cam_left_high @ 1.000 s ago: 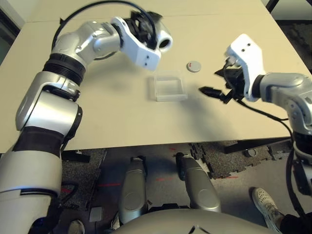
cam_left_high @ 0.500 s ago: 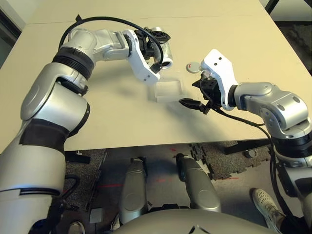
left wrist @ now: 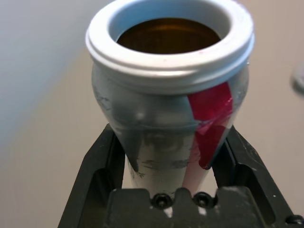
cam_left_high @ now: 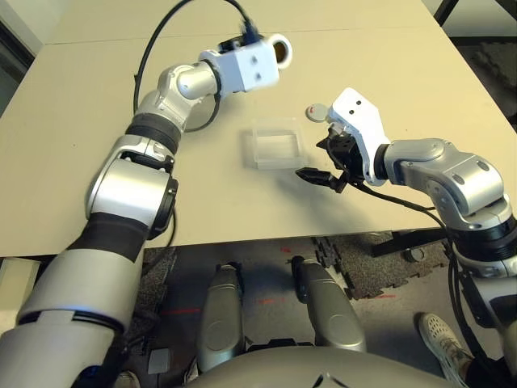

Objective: Pour the medicine from the bottle into the box.

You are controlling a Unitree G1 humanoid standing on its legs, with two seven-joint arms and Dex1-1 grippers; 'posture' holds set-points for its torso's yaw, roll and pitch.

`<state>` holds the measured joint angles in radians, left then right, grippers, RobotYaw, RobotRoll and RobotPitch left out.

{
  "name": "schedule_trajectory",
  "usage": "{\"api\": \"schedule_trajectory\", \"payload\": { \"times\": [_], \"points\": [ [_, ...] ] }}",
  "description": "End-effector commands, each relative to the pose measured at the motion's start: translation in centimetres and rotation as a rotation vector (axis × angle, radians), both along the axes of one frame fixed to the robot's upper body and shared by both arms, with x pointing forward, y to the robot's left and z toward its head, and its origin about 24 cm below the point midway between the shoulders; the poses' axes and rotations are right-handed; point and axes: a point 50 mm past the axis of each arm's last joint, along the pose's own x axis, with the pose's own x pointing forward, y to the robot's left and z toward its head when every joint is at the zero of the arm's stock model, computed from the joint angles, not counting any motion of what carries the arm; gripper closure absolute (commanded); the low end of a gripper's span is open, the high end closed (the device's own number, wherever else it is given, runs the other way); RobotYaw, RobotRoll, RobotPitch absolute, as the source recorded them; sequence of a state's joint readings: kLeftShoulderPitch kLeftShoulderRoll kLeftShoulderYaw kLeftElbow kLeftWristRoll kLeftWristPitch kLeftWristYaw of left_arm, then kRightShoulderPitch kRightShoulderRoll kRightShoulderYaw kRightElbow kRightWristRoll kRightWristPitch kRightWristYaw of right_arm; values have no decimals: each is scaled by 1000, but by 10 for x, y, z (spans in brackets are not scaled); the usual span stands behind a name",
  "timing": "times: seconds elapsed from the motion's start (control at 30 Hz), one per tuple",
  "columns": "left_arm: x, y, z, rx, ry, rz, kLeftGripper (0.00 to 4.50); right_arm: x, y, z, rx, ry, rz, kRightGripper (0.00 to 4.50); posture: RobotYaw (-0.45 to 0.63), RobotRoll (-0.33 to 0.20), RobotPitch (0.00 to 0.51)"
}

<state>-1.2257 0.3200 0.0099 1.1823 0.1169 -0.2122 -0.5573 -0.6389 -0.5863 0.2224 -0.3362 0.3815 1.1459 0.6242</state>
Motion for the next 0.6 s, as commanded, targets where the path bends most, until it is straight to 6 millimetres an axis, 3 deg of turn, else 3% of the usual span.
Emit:
{"api": "schedule_trajectory", "payload": {
  "times": [0.03,0.3,0.6],
  "points": [
    [-2,7,-24,-242,145,71,1736,3,-8,-3,-10,6,-42,0,19,0,194],
    [-11,19,-73,-409,327,224,1736,6,-8,-2,16,19,-69,0,18,0,198],
    [-9,26,-64,-425,309,263,1736,5,-9,-3,12,27,-71,0,10,0,198]
  ]
}}
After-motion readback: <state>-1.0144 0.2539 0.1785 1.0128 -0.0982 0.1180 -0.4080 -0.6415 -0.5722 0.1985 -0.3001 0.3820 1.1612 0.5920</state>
